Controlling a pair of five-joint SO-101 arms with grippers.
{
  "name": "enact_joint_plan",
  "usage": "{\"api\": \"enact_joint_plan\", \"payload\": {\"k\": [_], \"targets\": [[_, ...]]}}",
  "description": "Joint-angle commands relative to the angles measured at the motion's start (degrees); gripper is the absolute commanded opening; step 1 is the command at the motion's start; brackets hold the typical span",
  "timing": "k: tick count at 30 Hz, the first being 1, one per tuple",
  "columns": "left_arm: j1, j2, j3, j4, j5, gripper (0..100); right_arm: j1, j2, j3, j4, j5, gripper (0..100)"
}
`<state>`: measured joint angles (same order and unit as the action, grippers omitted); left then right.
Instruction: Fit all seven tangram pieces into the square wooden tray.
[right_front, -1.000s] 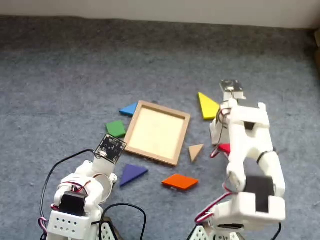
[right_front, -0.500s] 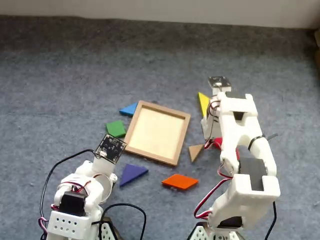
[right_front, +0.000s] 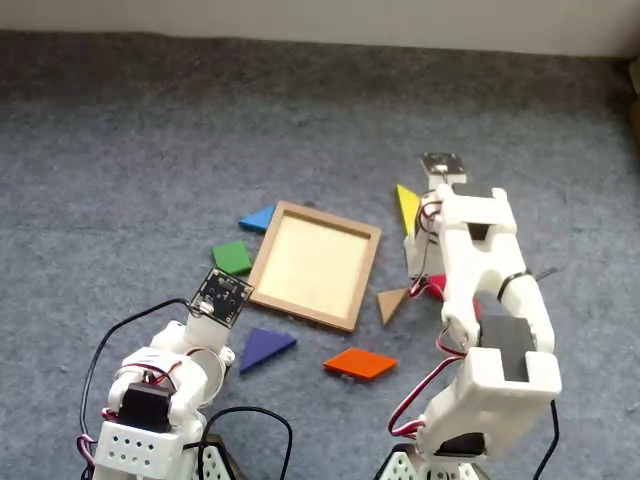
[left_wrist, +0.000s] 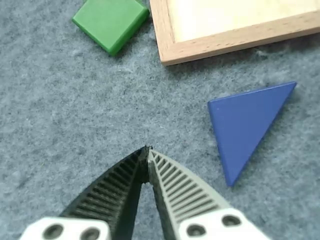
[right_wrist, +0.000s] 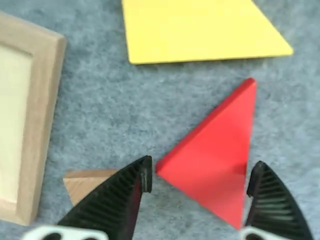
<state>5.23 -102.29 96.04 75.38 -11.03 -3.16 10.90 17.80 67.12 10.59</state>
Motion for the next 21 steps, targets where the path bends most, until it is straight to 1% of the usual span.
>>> {"api": "enact_joint_plan", "payload": {"k": [1, 8, 15, 21], "targets": [[0.75, -1.63, 1.10, 0.26, -0.26, 1, 0.48, -0.57, -2.24, 0.13, -0.44, 30.7], [0.75, -1.63, 1.10, 0.26, -0.26, 1, 0.48, -0.48, -0.92, -1.01, -0.44, 30.7], [0.75, -1.63, 1.10, 0.26, -0.26, 1, 0.66, 4.79, -1.45, -0.84, -0.44, 30.7], [0.75, -1.63, 1.10, 0.26, -0.26, 1, 1.19, 4.79, -1.19, -0.75, -0.35, 30.7]]}}
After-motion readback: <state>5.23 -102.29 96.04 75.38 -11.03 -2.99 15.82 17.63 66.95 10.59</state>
